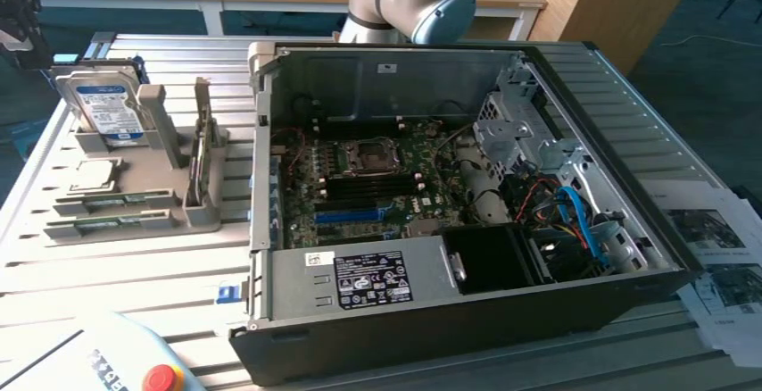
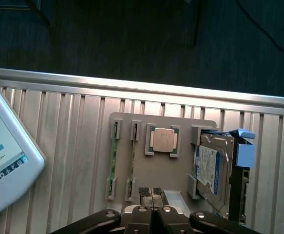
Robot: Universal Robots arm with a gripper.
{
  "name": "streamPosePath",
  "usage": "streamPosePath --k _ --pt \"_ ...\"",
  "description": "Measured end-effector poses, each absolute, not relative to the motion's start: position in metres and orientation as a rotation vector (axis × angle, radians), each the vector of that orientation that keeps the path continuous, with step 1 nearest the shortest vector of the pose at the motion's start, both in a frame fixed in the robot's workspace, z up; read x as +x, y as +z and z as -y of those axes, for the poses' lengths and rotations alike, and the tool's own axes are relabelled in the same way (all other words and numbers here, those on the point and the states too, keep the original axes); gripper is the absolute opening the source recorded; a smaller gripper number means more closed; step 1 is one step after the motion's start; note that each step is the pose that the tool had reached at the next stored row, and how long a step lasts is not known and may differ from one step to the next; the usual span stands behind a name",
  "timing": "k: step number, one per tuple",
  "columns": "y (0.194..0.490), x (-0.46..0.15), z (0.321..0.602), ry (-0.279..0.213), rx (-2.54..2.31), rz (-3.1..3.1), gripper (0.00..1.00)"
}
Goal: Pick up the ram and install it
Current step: 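Pick up the ram and move it above insertion slot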
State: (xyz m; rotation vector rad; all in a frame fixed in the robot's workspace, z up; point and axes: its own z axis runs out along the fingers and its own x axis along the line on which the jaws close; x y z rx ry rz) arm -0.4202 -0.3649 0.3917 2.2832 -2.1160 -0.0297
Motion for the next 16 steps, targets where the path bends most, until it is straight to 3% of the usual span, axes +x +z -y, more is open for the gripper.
streamPosePath --k 16 --pt "0.392 -0.42 0.378 -0.03 2.283 2.116 0.1"
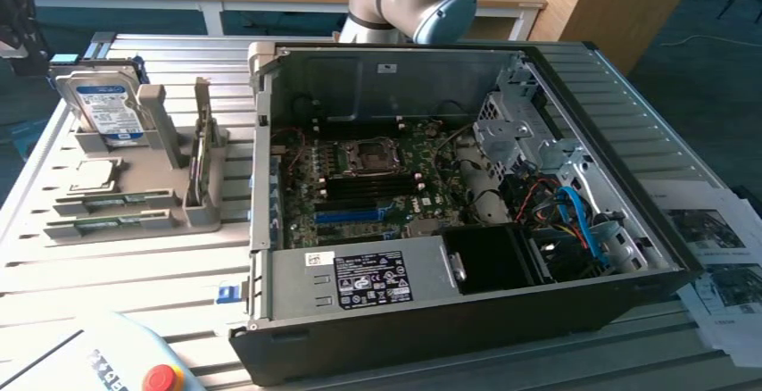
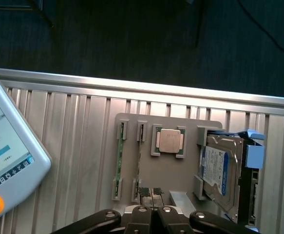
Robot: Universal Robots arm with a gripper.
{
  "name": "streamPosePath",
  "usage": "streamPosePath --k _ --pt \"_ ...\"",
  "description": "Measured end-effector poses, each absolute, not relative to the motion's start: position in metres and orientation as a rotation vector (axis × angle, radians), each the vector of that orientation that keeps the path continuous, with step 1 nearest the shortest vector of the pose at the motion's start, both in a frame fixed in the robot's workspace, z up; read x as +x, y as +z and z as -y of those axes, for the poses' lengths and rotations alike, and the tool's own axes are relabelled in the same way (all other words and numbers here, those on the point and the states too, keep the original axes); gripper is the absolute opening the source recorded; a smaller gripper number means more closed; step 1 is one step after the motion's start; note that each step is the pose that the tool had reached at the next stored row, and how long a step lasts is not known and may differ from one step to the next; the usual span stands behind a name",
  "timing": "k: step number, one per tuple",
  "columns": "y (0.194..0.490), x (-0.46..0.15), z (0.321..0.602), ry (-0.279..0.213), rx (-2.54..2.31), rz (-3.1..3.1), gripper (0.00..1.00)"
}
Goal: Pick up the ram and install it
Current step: 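Pick up the ram and move it above insertion slot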
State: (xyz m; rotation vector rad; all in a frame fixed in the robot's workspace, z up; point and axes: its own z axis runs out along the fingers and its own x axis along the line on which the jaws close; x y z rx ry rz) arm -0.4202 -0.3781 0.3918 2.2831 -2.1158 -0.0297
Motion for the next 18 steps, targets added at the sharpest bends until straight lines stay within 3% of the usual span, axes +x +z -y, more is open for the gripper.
streamPosePath --k 18 --pt "0.3857 -0.4202 0.3857 -0.029 2.283 2.116 0.1"
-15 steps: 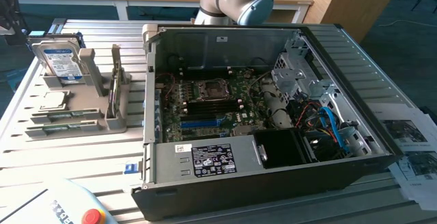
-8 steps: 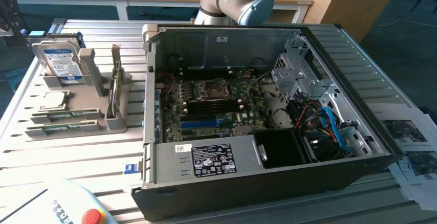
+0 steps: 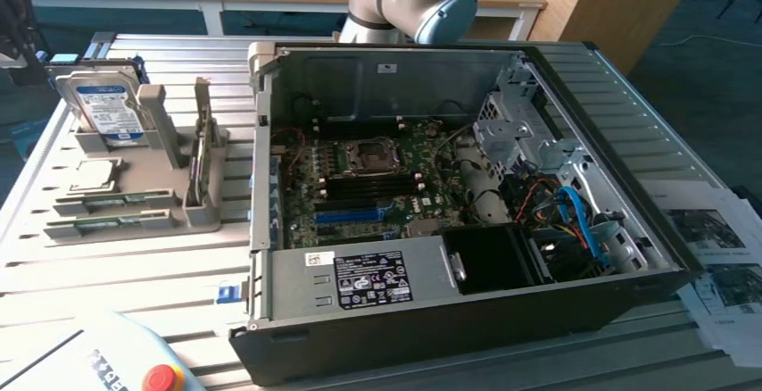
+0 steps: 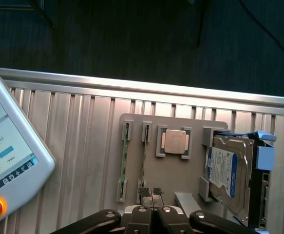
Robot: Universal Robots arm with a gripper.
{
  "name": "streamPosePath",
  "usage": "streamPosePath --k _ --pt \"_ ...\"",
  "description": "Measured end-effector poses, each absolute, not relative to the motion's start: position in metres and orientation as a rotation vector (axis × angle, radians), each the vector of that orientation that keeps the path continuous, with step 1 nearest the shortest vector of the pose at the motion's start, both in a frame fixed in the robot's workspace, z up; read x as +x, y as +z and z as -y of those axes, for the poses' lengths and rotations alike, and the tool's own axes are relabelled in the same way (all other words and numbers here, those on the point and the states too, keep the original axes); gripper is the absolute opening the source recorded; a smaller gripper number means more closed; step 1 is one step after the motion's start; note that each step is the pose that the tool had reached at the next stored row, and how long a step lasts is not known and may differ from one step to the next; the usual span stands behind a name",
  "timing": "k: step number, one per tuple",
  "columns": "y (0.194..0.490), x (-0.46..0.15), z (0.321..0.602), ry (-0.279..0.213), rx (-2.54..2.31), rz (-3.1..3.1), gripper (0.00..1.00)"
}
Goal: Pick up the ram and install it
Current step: 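Pick up the ram and move it above insertion slot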
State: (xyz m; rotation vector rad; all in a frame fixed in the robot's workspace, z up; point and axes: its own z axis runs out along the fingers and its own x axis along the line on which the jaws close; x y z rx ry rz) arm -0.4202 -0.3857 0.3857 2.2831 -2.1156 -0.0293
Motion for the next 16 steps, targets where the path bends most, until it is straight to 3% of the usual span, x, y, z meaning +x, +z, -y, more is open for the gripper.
streamPosePath --k 16 --pt "0.369 -0.42 0.386 -0.026 2.281 2.114 0.1"
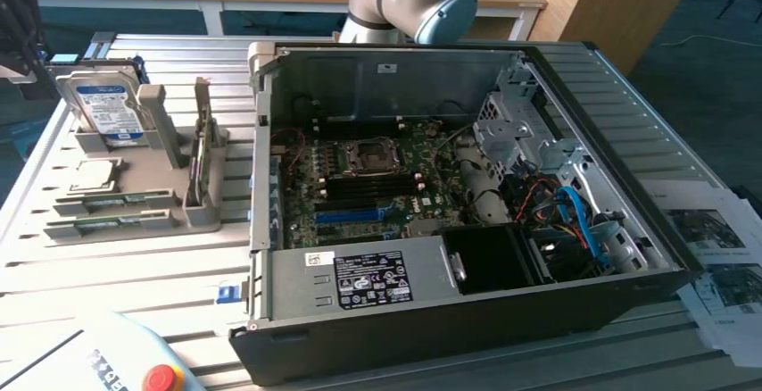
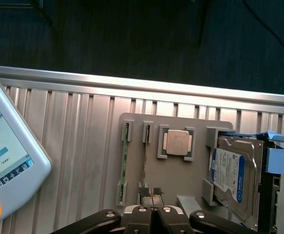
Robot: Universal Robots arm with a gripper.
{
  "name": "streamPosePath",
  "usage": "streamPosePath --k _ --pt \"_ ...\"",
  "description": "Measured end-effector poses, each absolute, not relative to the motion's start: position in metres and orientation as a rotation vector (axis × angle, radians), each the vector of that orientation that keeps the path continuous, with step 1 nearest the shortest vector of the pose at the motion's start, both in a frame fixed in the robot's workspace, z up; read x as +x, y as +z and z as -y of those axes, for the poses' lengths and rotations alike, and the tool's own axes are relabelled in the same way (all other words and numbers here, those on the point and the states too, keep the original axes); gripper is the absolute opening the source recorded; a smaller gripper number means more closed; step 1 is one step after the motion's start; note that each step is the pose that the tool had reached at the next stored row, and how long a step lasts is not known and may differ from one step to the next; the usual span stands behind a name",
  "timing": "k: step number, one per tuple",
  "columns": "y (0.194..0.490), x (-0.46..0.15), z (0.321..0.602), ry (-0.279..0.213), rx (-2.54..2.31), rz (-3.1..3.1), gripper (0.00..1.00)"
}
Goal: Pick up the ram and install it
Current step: 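Pick up the ram and move it above insertion slot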
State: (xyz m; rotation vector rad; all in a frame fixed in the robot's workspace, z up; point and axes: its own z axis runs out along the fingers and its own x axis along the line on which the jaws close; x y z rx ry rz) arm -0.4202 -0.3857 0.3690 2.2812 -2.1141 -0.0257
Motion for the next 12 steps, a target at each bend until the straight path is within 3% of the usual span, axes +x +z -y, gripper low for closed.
streamPosePath --k 12 --pt "0.354 -0.42 0.386 -0.018 2.277 2.111 0.1"
